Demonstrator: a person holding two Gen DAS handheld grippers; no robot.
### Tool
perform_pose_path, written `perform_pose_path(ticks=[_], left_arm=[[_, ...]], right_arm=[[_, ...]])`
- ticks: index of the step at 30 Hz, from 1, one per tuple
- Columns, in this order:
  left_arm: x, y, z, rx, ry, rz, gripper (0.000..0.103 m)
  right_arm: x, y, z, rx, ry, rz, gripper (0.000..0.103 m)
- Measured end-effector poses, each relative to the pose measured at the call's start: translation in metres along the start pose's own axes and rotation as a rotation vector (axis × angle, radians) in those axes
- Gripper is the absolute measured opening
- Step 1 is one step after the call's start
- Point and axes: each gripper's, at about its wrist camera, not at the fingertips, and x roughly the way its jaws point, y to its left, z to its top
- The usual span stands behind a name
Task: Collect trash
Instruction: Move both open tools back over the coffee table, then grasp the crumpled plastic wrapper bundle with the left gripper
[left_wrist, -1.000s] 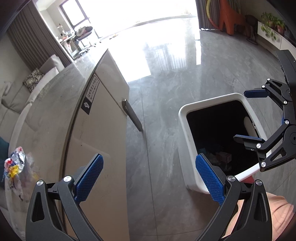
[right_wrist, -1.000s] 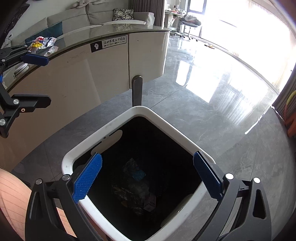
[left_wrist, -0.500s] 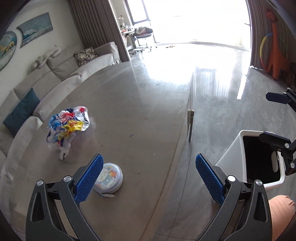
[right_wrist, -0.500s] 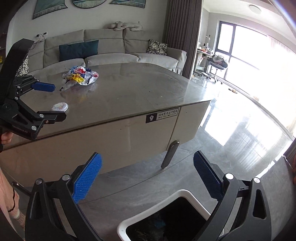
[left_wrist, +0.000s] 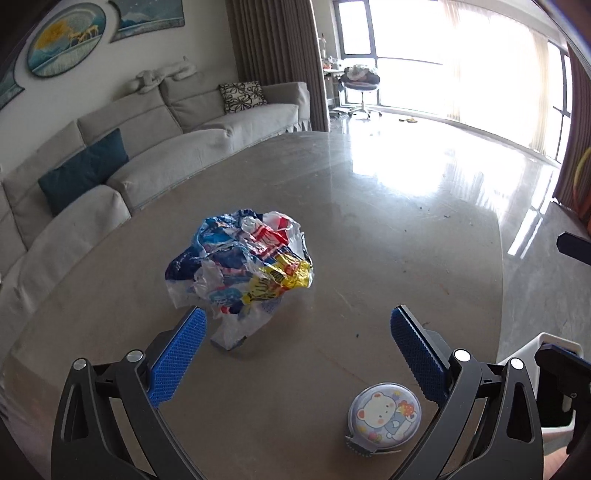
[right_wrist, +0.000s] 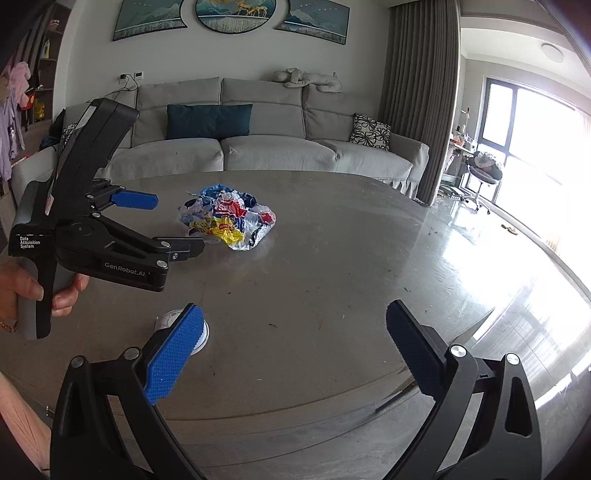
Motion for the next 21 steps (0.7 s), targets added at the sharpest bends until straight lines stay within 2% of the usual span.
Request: perform_pose_path(ticks=[5, 10, 16, 21], left_arm=[[0.034, 0.012, 0.016, -0.004, 0.019, 0.002, 0.098], [0.058, 0.02, 0.014, 0.01, 0.036, 0.007, 0.098], [0.086, 0.035, 0.007, -0.002, 0.105, 0.01, 0.098], [0.108, 0.045, 0.007, -0.041, 0.177, 0.012, 0.098]], right_arm=[[0.025, 0.009, 0.008, -0.009, 0.008, 0.009, 0.098], [0.05, 0.006, 0.019, 0.01, 0.005, 0.041, 0.098], [0.075, 0.0, 0.033, 0.053, 0.001, 0.086, 0.098], [0.079, -0.001, 0.041, 0.068, -0.017, 0.103, 0.098]])
